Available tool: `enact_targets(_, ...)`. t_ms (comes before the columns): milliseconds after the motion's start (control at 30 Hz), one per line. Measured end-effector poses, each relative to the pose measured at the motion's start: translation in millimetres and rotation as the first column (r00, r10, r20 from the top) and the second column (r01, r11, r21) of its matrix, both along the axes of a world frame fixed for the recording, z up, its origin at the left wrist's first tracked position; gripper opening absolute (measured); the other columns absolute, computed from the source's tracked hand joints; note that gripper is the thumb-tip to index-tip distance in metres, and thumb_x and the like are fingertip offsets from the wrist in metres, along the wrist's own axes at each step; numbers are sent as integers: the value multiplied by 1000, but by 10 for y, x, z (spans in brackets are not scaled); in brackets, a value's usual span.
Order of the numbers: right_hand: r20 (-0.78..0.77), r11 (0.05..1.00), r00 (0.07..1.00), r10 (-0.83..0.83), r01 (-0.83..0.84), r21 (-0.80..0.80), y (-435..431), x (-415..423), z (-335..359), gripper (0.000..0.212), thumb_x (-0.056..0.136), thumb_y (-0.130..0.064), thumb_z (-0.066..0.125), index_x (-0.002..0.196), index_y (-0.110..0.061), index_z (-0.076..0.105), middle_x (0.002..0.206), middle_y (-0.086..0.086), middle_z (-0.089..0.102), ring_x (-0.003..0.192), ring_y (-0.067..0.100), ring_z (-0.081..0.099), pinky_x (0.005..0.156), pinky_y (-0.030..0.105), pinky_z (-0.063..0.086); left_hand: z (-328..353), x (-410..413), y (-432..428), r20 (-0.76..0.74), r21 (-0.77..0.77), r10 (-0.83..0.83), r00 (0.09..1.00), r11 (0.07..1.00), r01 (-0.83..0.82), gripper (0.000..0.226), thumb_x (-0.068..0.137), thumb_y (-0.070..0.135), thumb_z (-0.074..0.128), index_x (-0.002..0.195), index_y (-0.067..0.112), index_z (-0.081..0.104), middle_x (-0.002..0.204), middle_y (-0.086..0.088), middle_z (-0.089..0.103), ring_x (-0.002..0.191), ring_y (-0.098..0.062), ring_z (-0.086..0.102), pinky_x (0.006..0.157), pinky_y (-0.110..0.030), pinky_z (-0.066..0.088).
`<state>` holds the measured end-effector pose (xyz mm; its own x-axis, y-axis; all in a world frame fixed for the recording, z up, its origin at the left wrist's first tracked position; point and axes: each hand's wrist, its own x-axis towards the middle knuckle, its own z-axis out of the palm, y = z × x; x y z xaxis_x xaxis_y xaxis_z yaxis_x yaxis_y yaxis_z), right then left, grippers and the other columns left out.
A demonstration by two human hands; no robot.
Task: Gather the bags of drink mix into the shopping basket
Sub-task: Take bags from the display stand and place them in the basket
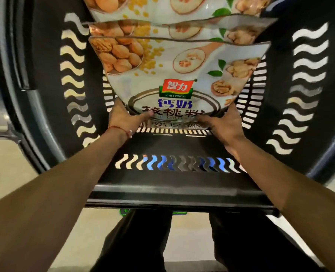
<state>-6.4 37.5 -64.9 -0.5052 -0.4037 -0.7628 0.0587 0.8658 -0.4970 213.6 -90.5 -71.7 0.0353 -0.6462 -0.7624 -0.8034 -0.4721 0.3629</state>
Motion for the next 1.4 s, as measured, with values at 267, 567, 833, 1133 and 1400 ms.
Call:
enact_targets(267,22,998,999,36,-34,-53,36,44,292,51,87,-22,83,132,-17,61,122,-6,72,115,7,66,106,32,53,328,21,120,49,-17,-6,999,1000,7,46,85,41,77,114,7,68,109,-4,71,103,-17,64,90,-27,50)
enact_targets(567,52,993,998,26,-20,-119,-48,-57,1718,49,84,-13,86,127,-12,62,108,-6,75,99,3,72,98,28,58,1858,33,198,-25,-56,77,997,995,-78,43,88,41,74,112,9,58,97,2,58,92,-17,56,79,-25,43)
enact_targets(833,81,970,997,-20,39,-238,192,7,3435,45,82,-7,86,119,-20,66,109,-4,77,103,13,75,82,30,64,3451,174,242,-316,-108,81,945,987,-121,48,87,27,77,130,14,61,108,5,72,96,-8,68,87,-27,59)
enact_targets(1133,149,912,981,-121,170,-374,733,122,5113,28,90,2,74,114,-12,68,80,-21,76,75,-9,72,62,8,53,4959,134,381,-476,-214,-65,877,976,-44,36,88,32,76,119,20,63,107,-4,72,89,-10,74,64,-21,59)
enact_targets(1400,76,822,987,-140,159,-546,1258,-232,5707,36,91,-1,73,126,-9,68,105,-15,79,97,5,76,77,14,57,5739,-246,807,-530,-337,-187,827,941,-4,48,89,33,76,132,26,56,104,10,75,97,-8,72,72,-24,60)
